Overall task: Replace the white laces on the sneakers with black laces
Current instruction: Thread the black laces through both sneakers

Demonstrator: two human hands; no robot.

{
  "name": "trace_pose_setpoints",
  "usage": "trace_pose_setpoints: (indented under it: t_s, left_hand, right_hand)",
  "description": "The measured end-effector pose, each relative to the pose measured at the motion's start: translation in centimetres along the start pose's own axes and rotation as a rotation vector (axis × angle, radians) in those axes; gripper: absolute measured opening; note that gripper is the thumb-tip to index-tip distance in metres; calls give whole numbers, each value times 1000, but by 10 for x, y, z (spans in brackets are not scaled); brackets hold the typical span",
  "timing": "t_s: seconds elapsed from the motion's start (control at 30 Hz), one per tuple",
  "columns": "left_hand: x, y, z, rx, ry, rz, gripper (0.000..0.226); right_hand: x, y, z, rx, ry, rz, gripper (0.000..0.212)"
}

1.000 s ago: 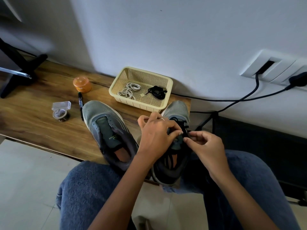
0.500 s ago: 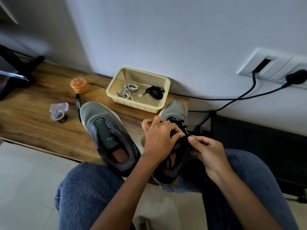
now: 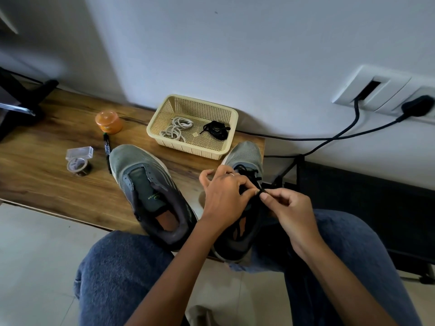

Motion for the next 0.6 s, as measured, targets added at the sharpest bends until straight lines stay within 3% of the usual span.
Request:
trace_pose_setpoints:
  t_s: [0.13,0.27,0.6]
  left_hand:
    - [2,-3,-2,21,-28,44,12]
    - [2,-6,-2,16,-38,53,13]
    - [-3,-9,-1,0,-67,26,19]
  right_hand:
    - [-2,4,0,-117,-36,-119,25]
    - [-3,12,-3,-229,-49,-281,20]
    - [-12,4,-9,-100,-19,-210,15]
Point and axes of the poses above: each hand's wrist, its own x-axis away from the middle knuckle, its own z-axis out of the back of the hand, y = z × x, the point moved 8 cm from there along -x, towards the middle knuckle, and after that the axes turned 13 degrees about y, right-handed, at the moved point
